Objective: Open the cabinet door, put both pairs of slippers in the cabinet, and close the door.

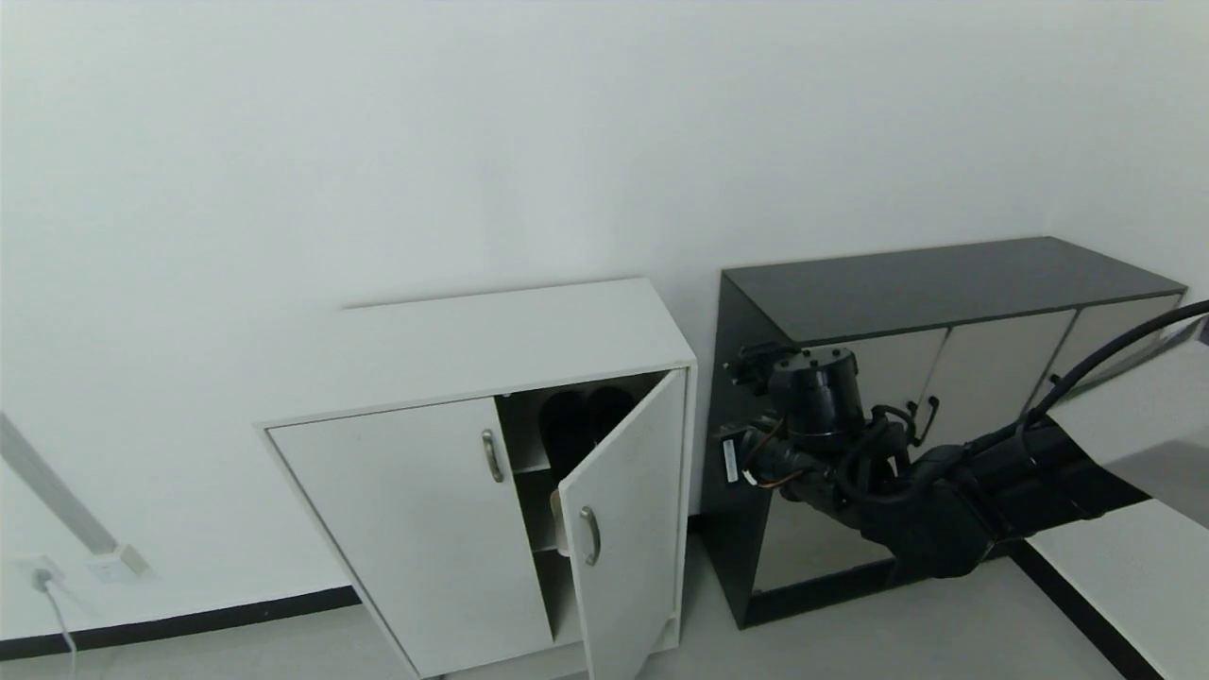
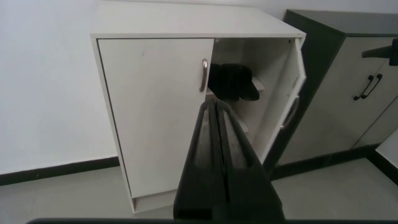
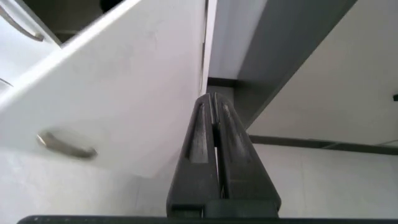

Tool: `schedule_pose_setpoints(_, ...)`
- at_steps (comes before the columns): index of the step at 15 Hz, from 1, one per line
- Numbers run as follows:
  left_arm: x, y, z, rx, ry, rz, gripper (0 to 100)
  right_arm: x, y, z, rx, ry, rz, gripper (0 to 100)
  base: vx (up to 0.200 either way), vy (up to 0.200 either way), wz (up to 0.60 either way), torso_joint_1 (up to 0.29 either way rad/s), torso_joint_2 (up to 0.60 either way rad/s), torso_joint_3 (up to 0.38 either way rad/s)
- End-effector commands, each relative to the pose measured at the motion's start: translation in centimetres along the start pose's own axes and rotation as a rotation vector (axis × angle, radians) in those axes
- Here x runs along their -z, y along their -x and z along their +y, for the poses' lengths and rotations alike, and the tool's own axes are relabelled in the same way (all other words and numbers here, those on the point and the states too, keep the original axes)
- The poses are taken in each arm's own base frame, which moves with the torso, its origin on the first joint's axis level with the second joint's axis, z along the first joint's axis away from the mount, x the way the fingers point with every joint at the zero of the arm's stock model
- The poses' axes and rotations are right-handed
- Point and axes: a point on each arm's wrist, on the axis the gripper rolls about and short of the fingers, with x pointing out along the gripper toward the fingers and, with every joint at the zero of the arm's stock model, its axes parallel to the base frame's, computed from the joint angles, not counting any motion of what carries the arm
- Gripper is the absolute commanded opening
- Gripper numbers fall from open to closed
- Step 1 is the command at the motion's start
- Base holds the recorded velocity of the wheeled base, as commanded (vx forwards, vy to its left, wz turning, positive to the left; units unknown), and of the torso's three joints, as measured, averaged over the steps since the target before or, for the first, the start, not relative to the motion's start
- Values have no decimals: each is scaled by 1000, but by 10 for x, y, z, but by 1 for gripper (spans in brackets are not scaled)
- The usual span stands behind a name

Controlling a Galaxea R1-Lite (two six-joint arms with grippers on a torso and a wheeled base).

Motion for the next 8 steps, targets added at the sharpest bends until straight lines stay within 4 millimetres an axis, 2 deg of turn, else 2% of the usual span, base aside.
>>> schedule_pose_setpoints(1,0,0,0,-1,0,0,0,-1,1,2,-7,1,-2,0,0,0,600,7,2,-2)
schedule_pose_setpoints(2,0,0,0,-1,0,0,0,-1,1,2,-10,-2,-7,0,0,0,600,7,7,12)
schedule_pose_setpoints(8,0,0,0,-2,0,0,0,10,5,2,-117,-5,-20,0,0,0,0,0,0,0)
